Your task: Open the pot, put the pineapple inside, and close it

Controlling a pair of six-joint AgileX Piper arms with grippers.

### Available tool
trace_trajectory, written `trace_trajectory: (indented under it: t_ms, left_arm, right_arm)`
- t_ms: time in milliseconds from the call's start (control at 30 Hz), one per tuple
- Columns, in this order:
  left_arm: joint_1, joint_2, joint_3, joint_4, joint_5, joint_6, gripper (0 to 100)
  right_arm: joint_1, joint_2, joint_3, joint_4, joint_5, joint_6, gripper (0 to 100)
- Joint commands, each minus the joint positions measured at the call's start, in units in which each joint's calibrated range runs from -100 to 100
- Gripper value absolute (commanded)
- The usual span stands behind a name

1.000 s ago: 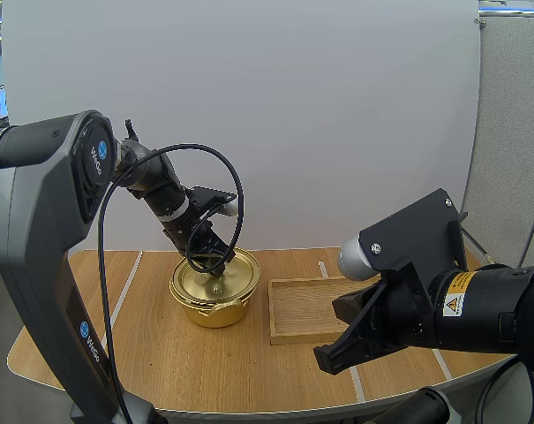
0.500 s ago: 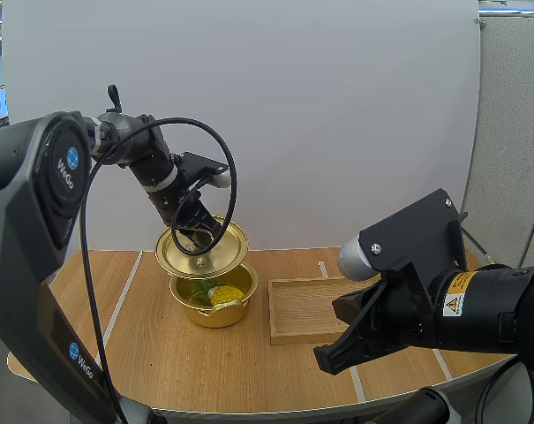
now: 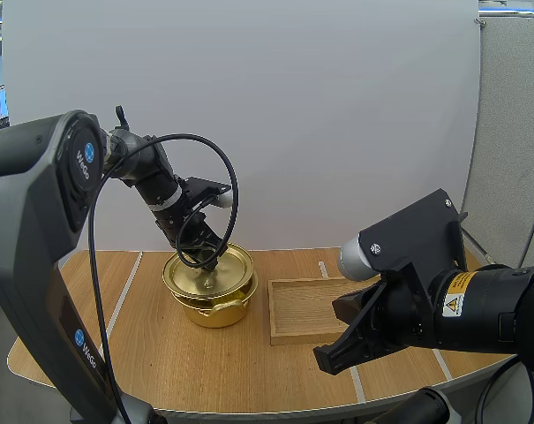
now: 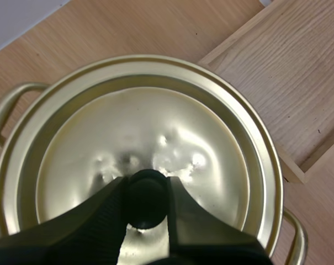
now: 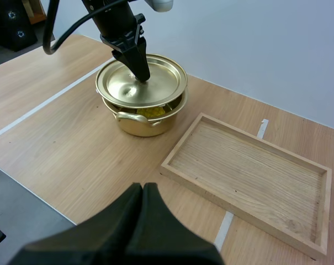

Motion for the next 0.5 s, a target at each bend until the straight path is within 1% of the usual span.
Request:
trace_trajectory:
  t_ms: [0,467]
  left_arm:
    - [0.02,1.4,0.2,-1.9,-1.5,0.2,0]
    - [0.02,4.3,0.2,-2.8,-0.9,0.4,0]
  right_arm:
    - [-0.2,-0.5,0.0,-0.3,-0.1,-0.5,0]
    - [-0.2,-0.5,0.0,-0.3,-0.1,-0.5,0]
